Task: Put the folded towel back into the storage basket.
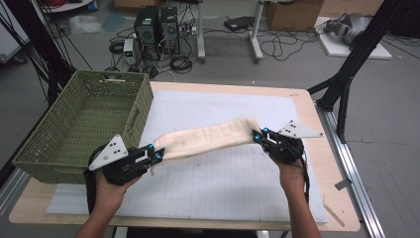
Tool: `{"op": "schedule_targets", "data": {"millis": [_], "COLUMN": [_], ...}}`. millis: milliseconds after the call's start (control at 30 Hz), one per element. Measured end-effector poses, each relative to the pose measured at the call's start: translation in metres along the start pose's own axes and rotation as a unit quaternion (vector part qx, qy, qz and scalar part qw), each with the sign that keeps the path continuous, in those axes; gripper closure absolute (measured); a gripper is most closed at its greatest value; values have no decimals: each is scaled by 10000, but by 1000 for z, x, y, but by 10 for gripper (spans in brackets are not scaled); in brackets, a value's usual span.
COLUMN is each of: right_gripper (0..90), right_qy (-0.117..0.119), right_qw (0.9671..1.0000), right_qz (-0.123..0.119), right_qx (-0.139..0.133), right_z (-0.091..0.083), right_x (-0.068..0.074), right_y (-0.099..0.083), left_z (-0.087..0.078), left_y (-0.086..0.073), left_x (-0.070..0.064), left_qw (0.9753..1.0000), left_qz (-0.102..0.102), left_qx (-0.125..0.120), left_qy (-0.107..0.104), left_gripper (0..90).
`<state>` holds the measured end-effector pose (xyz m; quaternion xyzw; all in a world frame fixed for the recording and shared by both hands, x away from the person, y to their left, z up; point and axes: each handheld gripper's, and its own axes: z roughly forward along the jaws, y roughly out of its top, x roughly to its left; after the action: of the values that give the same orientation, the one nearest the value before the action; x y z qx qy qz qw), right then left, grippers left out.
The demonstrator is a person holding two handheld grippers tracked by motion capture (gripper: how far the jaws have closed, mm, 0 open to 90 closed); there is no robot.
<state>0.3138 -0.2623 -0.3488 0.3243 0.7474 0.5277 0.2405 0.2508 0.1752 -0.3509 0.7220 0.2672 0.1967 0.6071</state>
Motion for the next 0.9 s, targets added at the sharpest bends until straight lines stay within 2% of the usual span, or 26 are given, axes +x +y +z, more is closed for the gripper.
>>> {"op": "schedule_targets", "data": {"millis": [333,633,900], "right_gripper": [813,813,813], "right_qy": [9,36,89], "right_qw": [9999,9992,9992], "right_qz": [-159,-382,-366], "right_qx": [-45,-55,-152], "right_z": [24,48,67], "right_x": [-2,2,6], "right_y": [35,65,81], "left_z": [-12,-27,-36], "left_y": [6,12,14], "left_x": [3,7,9], "left_qw": [9998,9990,9981], "left_qz": [-18,-28,35], "left_qx": [-127,-268,-312], "left_qy": [167,347,530], "left_gripper": [812,813,812]}}
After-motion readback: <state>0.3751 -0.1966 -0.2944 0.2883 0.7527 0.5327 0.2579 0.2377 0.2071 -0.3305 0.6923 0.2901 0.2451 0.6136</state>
